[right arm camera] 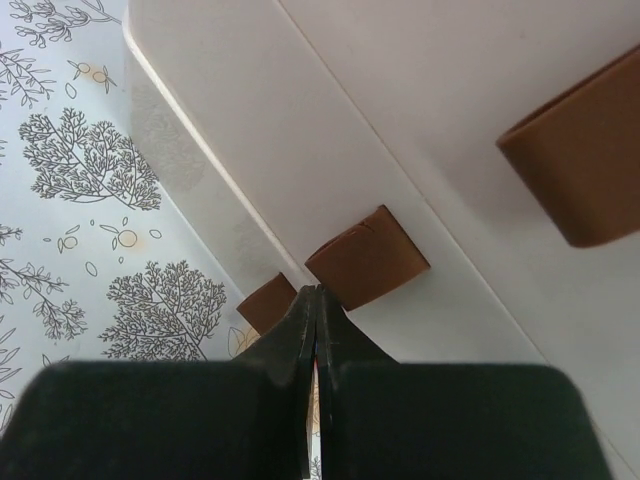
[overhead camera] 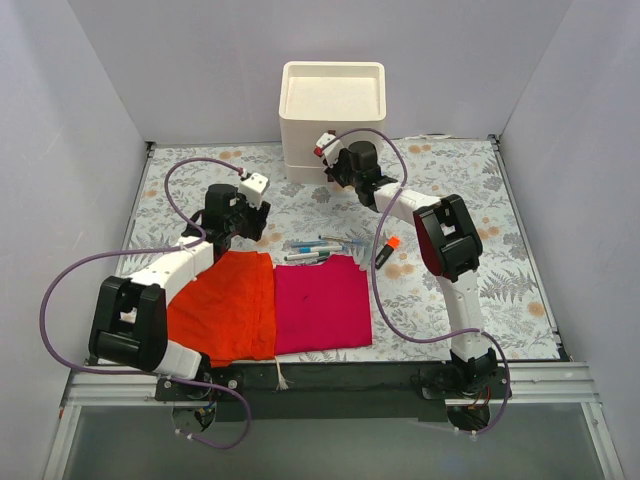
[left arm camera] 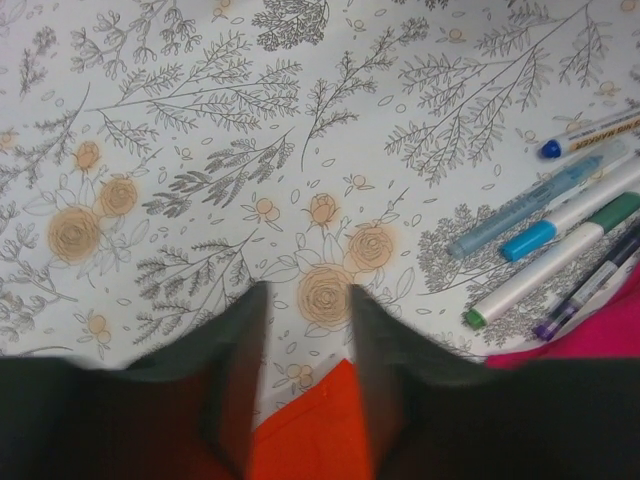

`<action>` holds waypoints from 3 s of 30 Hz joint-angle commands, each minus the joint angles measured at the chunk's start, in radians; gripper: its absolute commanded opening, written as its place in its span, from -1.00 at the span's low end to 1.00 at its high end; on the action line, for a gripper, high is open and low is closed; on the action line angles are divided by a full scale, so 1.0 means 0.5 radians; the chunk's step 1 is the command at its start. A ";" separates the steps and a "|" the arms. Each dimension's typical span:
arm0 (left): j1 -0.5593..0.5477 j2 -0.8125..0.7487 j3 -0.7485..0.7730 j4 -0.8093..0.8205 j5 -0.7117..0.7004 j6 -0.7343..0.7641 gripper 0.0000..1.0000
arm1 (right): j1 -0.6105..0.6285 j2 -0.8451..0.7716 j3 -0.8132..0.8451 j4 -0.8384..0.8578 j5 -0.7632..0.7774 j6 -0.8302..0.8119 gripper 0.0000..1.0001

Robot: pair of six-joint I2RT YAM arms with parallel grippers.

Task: Sort the stationery into containers
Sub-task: Close the drawer in the storage box, then open the drawer in the storage box.

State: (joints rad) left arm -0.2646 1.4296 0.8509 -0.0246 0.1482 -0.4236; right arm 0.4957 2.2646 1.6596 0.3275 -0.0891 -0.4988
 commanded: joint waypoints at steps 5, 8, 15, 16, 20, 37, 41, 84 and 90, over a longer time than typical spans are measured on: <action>0.011 0.046 0.176 0.037 0.389 0.037 0.59 | -0.031 -0.653 -0.493 0.131 0.016 0.104 -0.63; -0.032 0.107 0.234 0.263 0.458 -0.079 0.60 | -0.117 -1.089 -0.815 -0.007 -0.220 0.379 0.96; -0.096 0.664 0.387 1.141 0.637 -1.131 0.44 | -0.628 -1.170 -0.708 -0.652 -0.959 1.294 0.96; -0.121 0.754 0.579 1.129 0.609 -1.229 0.33 | -0.675 -1.152 -0.727 -0.652 -1.115 1.335 0.87; -0.167 1.187 1.042 1.062 0.400 -1.490 0.25 | -0.731 -1.204 -0.840 -0.563 -1.202 1.243 0.82; -0.241 1.654 1.507 1.098 0.293 -1.631 -0.37 | -0.786 -0.924 -0.889 -0.066 -1.570 1.765 0.59; -0.272 1.651 1.483 1.154 0.277 -1.662 -0.36 | -0.789 -0.878 -0.853 -0.066 -1.577 1.765 0.56; -0.373 0.884 0.575 1.144 0.762 -1.300 -1.00 | -0.789 -1.007 -1.098 -0.032 -1.681 1.648 0.19; -0.376 0.942 0.676 1.129 0.728 -1.276 -1.00 | -0.752 -1.047 -1.521 -0.054 -1.571 1.562 -0.15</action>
State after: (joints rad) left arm -0.4397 1.9369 1.1473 0.5488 0.4984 -1.0889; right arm 0.1074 1.7554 0.9993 0.2924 -0.8856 0.3183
